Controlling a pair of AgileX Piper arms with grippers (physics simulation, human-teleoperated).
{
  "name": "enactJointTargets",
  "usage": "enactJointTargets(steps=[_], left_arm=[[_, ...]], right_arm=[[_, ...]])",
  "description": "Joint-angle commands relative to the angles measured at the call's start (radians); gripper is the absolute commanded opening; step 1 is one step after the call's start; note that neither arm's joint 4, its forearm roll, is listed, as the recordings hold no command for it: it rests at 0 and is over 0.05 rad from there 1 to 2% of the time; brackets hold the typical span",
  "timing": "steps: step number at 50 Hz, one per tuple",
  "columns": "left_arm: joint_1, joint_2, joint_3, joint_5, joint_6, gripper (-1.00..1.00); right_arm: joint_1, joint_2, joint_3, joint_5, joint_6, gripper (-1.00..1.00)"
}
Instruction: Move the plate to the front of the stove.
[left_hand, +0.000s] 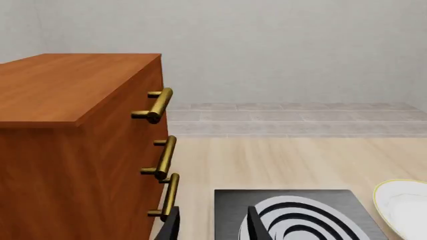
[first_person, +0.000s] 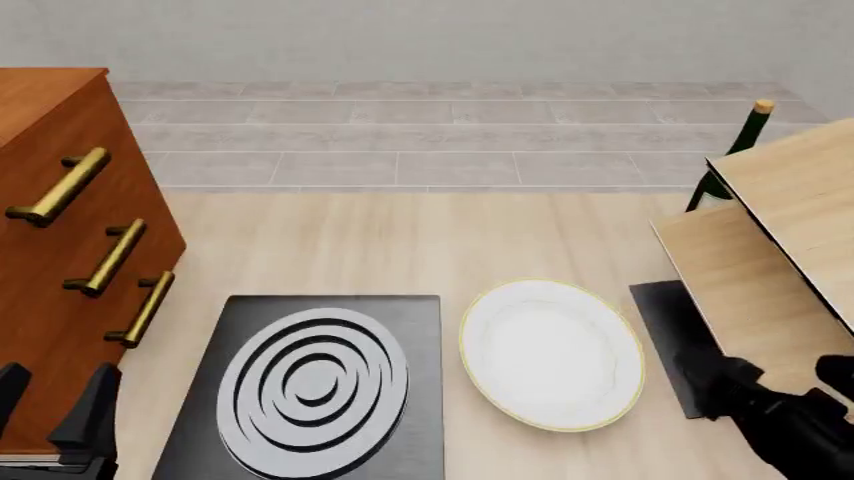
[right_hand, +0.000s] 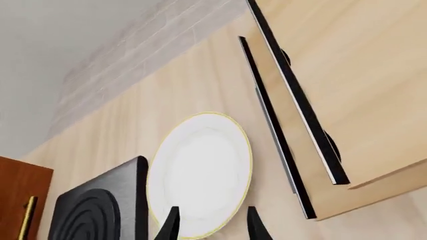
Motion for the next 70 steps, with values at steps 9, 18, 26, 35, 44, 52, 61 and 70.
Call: enactJointTargets(steps=[9, 18, 26, 35, 44, 52, 61, 70], left_arm=[[0.000, 0.000, 0.000, 0.000, 0.000, 1.00], [0.000, 0.000, 0.000, 0.000, 0.000, 1.00], [0.000, 0.000, 0.000, 0.000, 0.000, 1.00], [0.000, 0.000, 0.000, 0.000, 0.000, 1.00], [0.000, 0.000, 0.000, 0.000, 0.000, 1.00], [0.000, 0.000, 0.000, 0.000, 0.000, 1.00], [0.000, 0.000, 0.000, 0.000, 0.000, 1.00], [0.000, 0.000, 0.000, 0.000, 0.000, 1.00]], right_arm=[[0.081, 0.134, 0.127, -0.143, 0.122, 1.00], [0.076, 0.265, 0.151, -0.280, 0.122, 1.00], [0.102, 0.414, 0.199, -0.451, 0.155, 1.00], [0.113, 0.588, 0.229, -0.643, 0.180, 1.00], [0.104, 0.692, 0.231, -0.754, 0.204, 1.00], [0.101, 0.778, 0.232, -0.840, 0.239, 1.00], [0.143, 0.918, 0.232, -0.975, 0.311, 1.00], [0.163, 1.003, 0.232, -1.062, 0.350, 1.00]])
